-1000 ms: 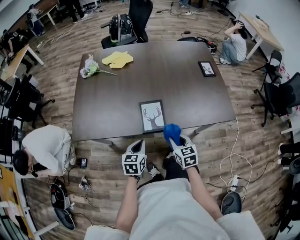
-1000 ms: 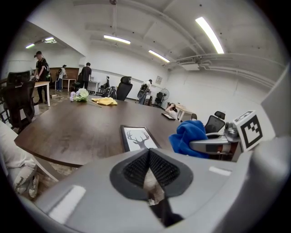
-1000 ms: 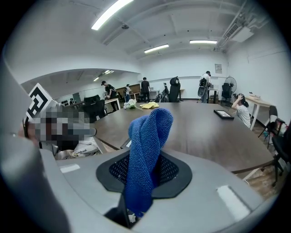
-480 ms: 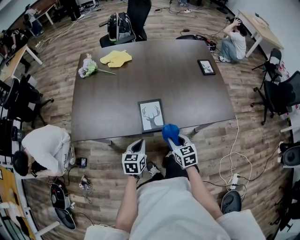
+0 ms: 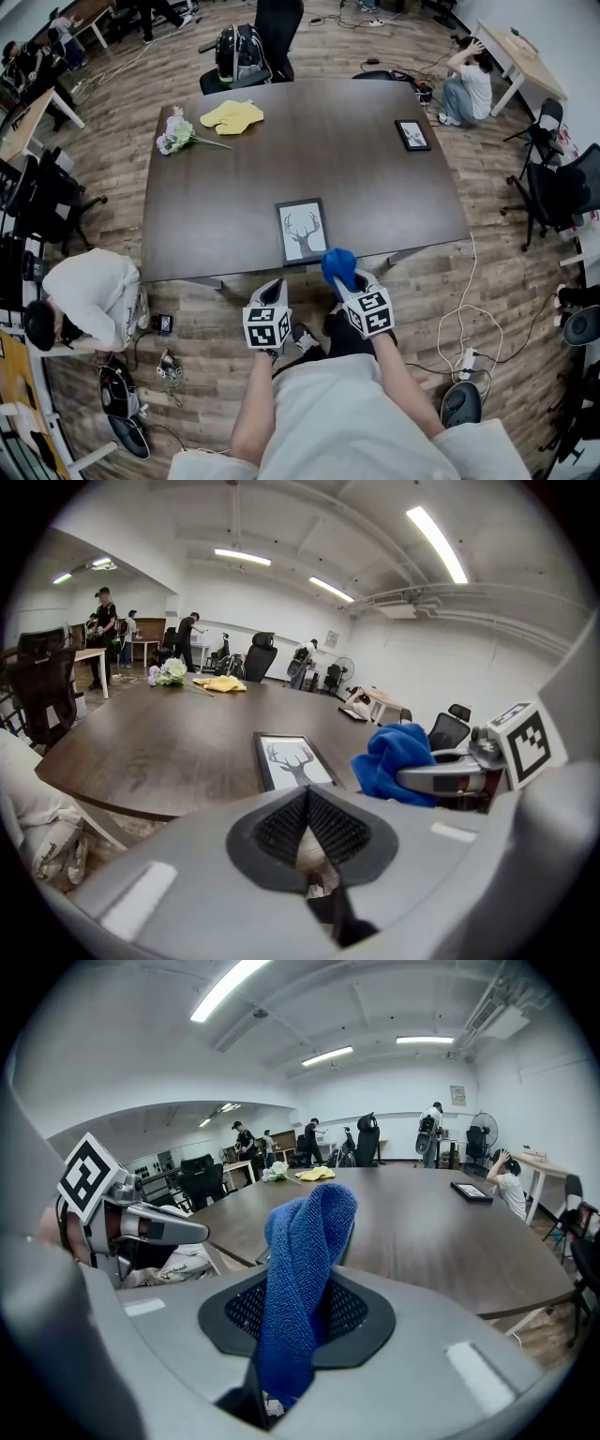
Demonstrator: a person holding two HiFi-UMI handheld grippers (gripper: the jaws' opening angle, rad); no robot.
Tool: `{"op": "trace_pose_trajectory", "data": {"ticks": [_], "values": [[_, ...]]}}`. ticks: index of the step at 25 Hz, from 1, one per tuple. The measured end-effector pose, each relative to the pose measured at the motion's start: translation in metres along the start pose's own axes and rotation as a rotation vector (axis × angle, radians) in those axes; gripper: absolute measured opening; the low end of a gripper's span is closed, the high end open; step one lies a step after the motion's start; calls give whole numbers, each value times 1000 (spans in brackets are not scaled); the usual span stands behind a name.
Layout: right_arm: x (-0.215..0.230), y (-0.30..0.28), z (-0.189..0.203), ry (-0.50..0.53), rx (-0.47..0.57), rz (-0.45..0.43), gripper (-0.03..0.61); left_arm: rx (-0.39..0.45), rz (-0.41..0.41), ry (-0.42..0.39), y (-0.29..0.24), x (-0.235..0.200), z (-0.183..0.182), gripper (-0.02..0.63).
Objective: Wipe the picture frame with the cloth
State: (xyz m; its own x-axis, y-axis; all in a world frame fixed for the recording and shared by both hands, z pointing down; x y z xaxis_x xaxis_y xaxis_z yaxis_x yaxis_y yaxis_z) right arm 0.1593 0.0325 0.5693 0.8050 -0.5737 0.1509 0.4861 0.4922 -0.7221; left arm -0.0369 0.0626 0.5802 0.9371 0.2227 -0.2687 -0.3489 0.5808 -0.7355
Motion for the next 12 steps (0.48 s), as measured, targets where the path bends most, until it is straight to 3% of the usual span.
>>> {"op": "trace_pose_trajectory", "data": {"ticks": [12], "values": [[-2, 1, 3, 9, 2, -6, 86, 18, 7, -4, 1, 0, 3, 54]]}}
Point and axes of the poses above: the fingertips, and each gripper's own axes: y backward along the fingers, x to its right, z out of its underside, the point moved 5 cm from there along y, backward along the fingers, and after that the axes turned 11 degrees about -x, right-handed, at the moved point
